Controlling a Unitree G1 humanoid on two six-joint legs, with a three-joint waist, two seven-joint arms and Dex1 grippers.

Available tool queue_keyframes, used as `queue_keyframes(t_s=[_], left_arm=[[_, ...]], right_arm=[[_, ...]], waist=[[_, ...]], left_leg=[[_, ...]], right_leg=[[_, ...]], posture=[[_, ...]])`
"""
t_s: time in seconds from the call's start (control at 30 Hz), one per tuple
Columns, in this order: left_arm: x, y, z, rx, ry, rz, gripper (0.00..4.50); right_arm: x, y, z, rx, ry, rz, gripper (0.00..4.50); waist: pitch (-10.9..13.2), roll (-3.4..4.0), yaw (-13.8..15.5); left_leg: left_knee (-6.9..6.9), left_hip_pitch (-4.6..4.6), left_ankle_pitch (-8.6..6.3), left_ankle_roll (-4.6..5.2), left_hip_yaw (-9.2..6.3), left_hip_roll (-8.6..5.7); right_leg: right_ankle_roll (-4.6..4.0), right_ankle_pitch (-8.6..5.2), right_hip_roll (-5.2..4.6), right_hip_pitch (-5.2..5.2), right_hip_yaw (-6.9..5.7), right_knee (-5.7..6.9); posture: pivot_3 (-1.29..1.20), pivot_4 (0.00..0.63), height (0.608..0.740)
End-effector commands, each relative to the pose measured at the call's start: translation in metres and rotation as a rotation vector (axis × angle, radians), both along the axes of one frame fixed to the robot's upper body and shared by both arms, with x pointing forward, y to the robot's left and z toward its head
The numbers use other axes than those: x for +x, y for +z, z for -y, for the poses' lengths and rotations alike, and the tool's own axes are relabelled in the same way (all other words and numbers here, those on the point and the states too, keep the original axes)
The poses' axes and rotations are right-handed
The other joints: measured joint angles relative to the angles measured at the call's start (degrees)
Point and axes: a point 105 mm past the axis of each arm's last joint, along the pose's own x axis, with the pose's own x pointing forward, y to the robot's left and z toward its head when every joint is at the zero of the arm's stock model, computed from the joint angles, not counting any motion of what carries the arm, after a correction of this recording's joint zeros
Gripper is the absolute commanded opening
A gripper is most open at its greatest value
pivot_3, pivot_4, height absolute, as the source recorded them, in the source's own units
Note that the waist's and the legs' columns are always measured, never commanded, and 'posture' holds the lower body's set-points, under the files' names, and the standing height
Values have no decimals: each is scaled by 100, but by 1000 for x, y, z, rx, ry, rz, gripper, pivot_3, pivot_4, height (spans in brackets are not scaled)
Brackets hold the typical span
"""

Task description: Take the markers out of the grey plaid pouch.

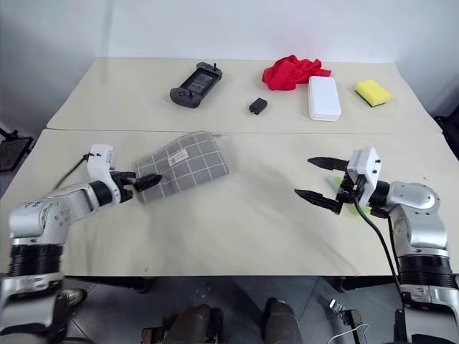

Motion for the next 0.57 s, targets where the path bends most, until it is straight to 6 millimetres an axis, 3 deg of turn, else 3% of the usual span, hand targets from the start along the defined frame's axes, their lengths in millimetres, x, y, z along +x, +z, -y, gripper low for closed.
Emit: queue_keyframes(t_s=[0.03, 0.17, 0.3, 0.57], left_arm=[[-4, 35, 18, 170, -196, 240, 4477], [-24, 61, 45, 50, -455, 479, 4477], [-58, 44, 61, 69, -712, 501, 4477], [-60, 24, 57, 120, -728, 518, 4477]], right_arm=[[-3, 14, 5, -7, 14, 39, 4500], [-2, 20, 1, -30, 61, 59, 4500], [-7, 26, -8, -109, 156, 120, 4500], [-20, -5, -8, -161, 189, 63, 4500]], waist=[[0, 0, 5], [1, 2, 25], [2, 4, -5], [3, 4, 73]], left_leg=[[-4, 0, 0, -1, 1, 2], [0, -2, 1, 1, -1, 19], [-2, -2, 0, 2, 5, 16], [6, -4, 0, 12, 0, 12]], right_leg=[[-1, -1, 0, -1, -1, -2], [-3, -1, -8, 1, -3, -2], [-2, -1, -9, -1, -5, -2], [-1, -1, -17, 4, -15, 3]], posture=[[0, 150, 740], [0, 150, 740], [0, 150, 740], [0, 150, 740]])
